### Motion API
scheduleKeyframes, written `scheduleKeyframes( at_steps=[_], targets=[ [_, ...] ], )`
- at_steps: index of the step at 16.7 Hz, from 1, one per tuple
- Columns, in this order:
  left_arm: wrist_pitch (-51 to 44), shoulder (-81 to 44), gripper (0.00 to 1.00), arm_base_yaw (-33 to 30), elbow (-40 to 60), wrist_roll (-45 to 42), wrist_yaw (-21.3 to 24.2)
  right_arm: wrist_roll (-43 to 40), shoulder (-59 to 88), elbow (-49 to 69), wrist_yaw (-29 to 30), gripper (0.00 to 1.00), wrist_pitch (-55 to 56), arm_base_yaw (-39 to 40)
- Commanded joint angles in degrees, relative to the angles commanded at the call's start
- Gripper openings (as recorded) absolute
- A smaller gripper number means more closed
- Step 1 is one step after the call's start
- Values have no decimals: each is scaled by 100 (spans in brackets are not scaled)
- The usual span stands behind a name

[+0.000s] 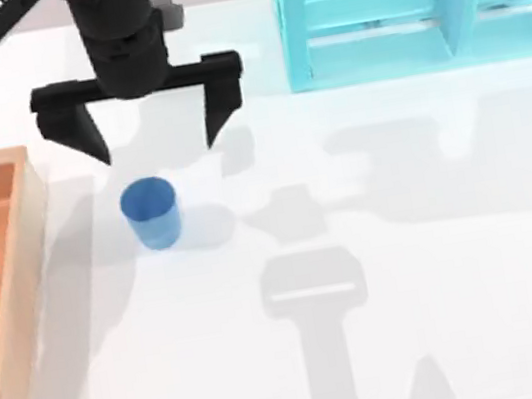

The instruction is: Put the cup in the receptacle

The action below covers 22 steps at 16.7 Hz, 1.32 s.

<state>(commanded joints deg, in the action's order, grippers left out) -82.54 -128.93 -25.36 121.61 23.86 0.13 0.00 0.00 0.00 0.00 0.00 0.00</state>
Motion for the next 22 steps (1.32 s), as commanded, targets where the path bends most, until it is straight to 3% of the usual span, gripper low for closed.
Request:
scheduleKeyframes(
  at_steps=[9,14,22],
  targets=[
    [1953,-181,100,-13,-1761,-11,7,0,0,0,0,100,0,0],
    [2121,-212,100,-17,-1922,-8,7,0,0,0,0,100,0,0],
    [2121,-212,40,-17,-1922,-8,7,0,0,0,0,100,0,0]
  ],
)
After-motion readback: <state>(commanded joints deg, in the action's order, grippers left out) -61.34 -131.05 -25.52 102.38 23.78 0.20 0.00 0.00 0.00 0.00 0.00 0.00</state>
